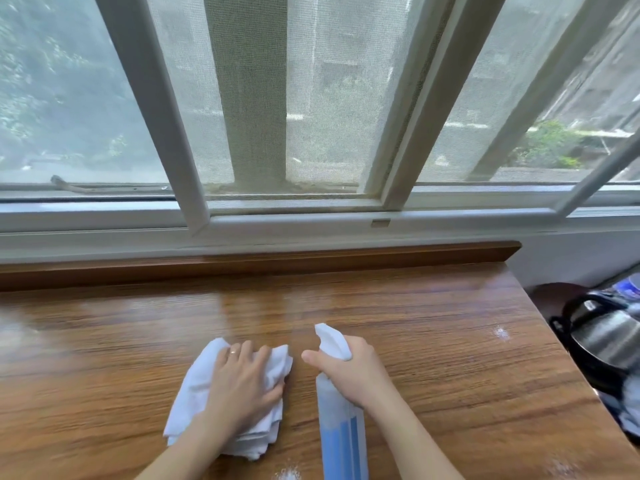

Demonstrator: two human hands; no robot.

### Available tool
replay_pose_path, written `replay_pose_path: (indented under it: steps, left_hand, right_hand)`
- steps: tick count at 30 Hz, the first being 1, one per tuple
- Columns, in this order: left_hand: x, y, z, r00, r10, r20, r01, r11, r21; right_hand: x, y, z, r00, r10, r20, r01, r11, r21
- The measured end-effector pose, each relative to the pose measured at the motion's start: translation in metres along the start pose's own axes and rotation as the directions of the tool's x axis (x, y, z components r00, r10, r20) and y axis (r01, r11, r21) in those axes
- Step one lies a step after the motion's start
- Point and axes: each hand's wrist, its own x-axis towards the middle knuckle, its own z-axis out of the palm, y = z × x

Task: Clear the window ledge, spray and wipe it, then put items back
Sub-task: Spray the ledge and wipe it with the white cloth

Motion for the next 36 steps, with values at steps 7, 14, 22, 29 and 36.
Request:
replay_pose_path:
  steps: [7,14,22,29,36]
  left_hand:
    - [0.051,-0.009,0.006,1.0,0.006,-0.006,-0.006,1.0,0.018]
    - [0.117,-0.022,0.001,0.976,-0.151,0.16,0.146,0.988,0.043]
    - [0.107,-0.019,-0.004,0.972,-0.156,0.177,0.146,0.987,0.068]
    - [0.023,-0.013,-0.007,0.991,-0.027,0.132,0.019,0.998,0.062]
    - [-0.027,-0.018,0.001,0.999,-0.042,0.005,0.042,0.999,0.026]
  right_hand:
    - [-0.009,0.004,0.001,1.0,0.012,-0.025,-0.012,1.0,0.014]
    - [-0.013,0.008,-0.006,1.0,0.027,-0.014,-0.027,0.999,-0.032]
    - [-0.018,0.007,-0.004,1.0,0.023,-0.016,-0.023,0.999,-0.049]
    - [-0.024,0.005,0.0,0.999,-0.021,-0.033,0.019,0.998,-0.059]
    - [-0.035,0.017,0.005,1.0,0.023,-0.021,-0.024,0.999,-0.04]
